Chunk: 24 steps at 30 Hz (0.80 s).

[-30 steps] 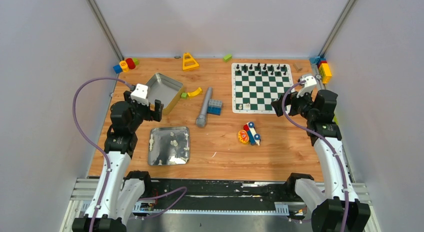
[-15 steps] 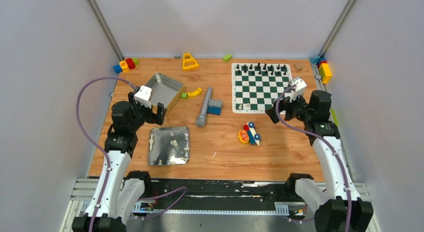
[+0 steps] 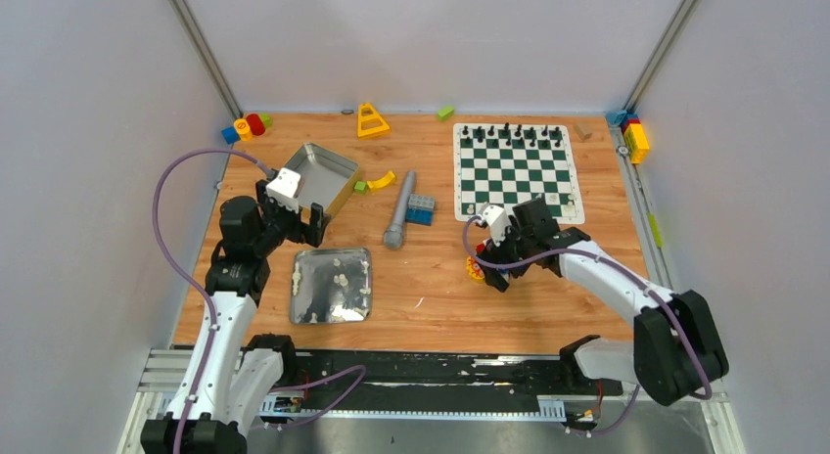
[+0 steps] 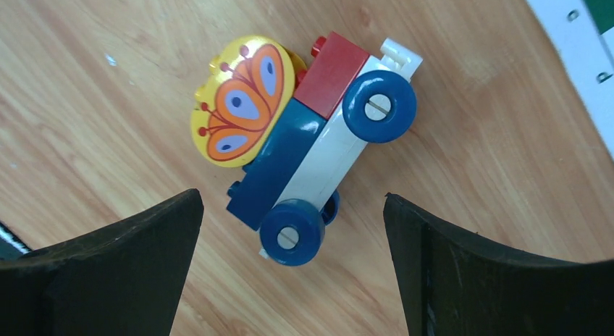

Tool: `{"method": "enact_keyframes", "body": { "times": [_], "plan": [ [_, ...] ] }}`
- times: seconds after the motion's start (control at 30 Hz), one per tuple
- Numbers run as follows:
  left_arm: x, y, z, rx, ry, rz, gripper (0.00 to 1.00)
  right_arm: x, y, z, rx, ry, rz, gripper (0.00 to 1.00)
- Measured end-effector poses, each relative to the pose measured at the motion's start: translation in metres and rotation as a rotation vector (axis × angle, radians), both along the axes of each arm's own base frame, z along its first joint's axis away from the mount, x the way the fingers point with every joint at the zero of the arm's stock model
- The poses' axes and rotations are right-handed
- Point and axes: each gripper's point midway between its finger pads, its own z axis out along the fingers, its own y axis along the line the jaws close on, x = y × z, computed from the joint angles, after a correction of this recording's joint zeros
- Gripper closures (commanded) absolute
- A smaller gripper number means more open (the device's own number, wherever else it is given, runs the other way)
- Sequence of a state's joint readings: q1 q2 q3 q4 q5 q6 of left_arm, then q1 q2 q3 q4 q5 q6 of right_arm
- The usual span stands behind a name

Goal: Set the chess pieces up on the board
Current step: Pick up the distractor from the center of the board.

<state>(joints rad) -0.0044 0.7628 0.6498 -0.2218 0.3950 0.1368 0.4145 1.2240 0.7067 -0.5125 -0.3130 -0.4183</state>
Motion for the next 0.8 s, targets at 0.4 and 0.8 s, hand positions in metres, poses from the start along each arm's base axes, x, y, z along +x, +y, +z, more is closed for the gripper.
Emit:
{"method": "enact_keyframes", "body": {
  "times": [0.4, 0.8],
  "plan": [
    [-0.001, -0.002, -0.001, -0.005, 0.006, -0.015, 0.00, -0.006, -0.010, -0.041, -0.165, 0.077, 0.045, 0.50],
    [0.000, -0.004, -0.005, -0.007, 0.020, -0.022, 0.00, 0.008, -0.027, -0.028, -0.231, 0.009, 0.000, 0.81]
  ]
}}
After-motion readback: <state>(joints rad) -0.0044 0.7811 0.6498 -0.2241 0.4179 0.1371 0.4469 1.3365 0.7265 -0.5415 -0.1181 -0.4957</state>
